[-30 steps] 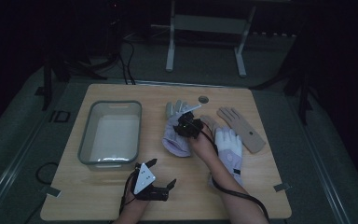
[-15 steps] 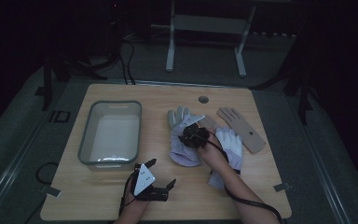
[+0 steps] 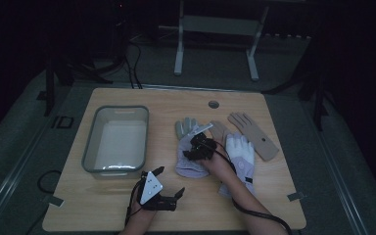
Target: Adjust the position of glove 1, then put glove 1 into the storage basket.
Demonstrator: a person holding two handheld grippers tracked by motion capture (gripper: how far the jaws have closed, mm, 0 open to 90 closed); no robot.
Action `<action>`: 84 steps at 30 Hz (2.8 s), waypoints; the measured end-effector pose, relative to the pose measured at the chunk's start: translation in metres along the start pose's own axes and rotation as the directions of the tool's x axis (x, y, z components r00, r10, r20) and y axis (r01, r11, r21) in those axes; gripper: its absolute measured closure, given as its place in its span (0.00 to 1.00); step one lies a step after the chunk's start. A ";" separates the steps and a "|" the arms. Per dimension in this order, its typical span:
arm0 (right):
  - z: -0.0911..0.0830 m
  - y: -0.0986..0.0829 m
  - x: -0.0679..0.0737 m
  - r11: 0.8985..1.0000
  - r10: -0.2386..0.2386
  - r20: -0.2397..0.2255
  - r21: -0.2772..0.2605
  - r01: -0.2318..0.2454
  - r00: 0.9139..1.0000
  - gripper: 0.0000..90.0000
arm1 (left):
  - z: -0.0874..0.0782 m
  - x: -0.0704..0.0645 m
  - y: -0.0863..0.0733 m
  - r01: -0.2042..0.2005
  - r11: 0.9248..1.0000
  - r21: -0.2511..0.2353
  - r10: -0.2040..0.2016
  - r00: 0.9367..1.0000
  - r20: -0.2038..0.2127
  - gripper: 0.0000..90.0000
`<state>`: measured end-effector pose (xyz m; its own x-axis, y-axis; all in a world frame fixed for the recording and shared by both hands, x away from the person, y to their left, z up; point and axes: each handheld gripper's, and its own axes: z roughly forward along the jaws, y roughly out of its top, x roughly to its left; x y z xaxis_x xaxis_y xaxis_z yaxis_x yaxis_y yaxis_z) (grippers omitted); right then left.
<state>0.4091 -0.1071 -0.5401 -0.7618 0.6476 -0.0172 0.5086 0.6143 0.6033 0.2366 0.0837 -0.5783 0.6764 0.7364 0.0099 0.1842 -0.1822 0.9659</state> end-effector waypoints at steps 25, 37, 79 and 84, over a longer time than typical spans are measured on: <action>-0.073 -0.011 -0.020 0.989 0.086 -0.022 -0.121 -0.088 0.996 0.29 | 0.002 0.002 0.001 0.020 1.000 0.009 -0.020 1.000 0.002 0.02; -0.121 -0.040 -0.038 0.985 0.097 0.042 -0.150 -0.090 0.994 0.32 | 0.002 0.002 0.001 0.018 1.000 0.010 -0.018 1.000 0.003 0.02; -0.115 -0.138 -0.060 0.988 0.152 0.098 -0.008 -0.152 0.984 0.75 | 0.002 0.001 0.001 0.018 1.000 0.012 -0.018 1.000 -0.003 0.02; -0.125 -0.137 -0.058 0.985 0.174 0.099 -0.025 -0.172 0.980 0.83 | 0.002 0.001 0.001 0.019 1.000 0.012 -0.019 1.000 -0.003 0.02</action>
<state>0.3339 -0.2848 -0.5222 -0.6181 0.7860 0.0086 0.6219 0.4823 0.6169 0.2392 0.0831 -0.5781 0.6705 0.7418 -0.0077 0.2056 -0.1759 0.9627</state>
